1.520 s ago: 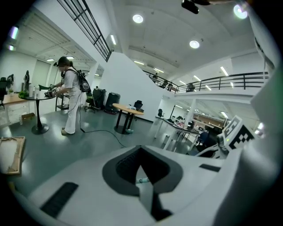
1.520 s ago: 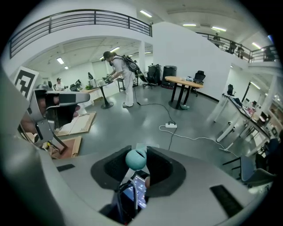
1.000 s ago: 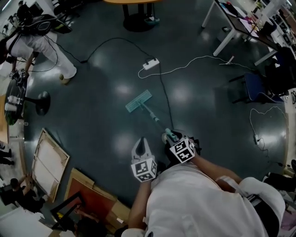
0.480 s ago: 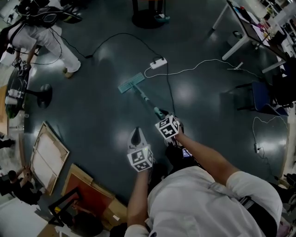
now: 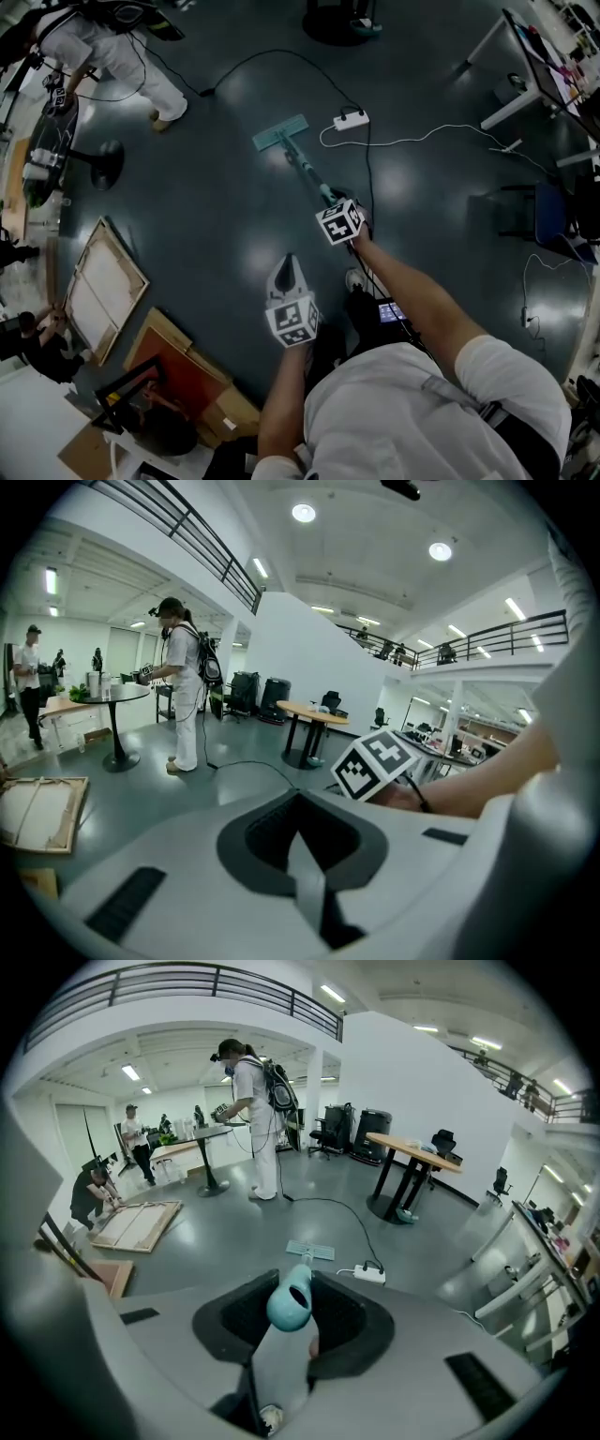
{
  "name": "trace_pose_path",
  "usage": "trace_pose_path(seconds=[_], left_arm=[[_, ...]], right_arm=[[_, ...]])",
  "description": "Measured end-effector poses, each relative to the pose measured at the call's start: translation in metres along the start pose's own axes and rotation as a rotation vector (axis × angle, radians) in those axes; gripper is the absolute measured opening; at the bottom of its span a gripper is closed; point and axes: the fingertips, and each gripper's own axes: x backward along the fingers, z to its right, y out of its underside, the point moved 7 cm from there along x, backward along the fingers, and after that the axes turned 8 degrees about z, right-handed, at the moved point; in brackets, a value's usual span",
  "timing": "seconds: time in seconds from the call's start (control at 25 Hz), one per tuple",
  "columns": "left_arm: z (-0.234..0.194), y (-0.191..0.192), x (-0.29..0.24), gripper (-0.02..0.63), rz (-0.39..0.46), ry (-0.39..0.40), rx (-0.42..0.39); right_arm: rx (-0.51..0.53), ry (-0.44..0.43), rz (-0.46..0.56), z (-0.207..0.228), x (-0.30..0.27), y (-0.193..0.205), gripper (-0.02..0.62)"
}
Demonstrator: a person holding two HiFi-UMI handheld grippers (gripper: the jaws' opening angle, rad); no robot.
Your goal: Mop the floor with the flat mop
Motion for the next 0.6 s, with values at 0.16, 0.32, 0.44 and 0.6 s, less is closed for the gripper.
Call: trace_pose_path(seconds=[0.16, 0.32, 0.44, 0.6], left_arm=[[-0.002, 0.003, 0.004, 0.005, 0.002, -0.003, -0.001], [0.0, 0.002, 0.016, 0.005, 0.003, 0.013, -0.002], [0.005, 0.003, 0.033, 0.005, 0.011, 0.034, 0.004], [0.015, 0.008, 0.061, 0.005, 0.016, 0.074, 0.013]], right_arm=[[-0.026, 0.006, -0.003, 0.001, 0.008, 0.0, 0.112], [-0.031, 0.002, -0.02, -0.006, 0.043, 0.014, 0.112], [-0.029, -0.007, -0.026, -0.012, 0.083, 0.029, 0.112], [-0.033, -0.02, -0.047, -0.026, 0.147, 0.056, 0.112]])
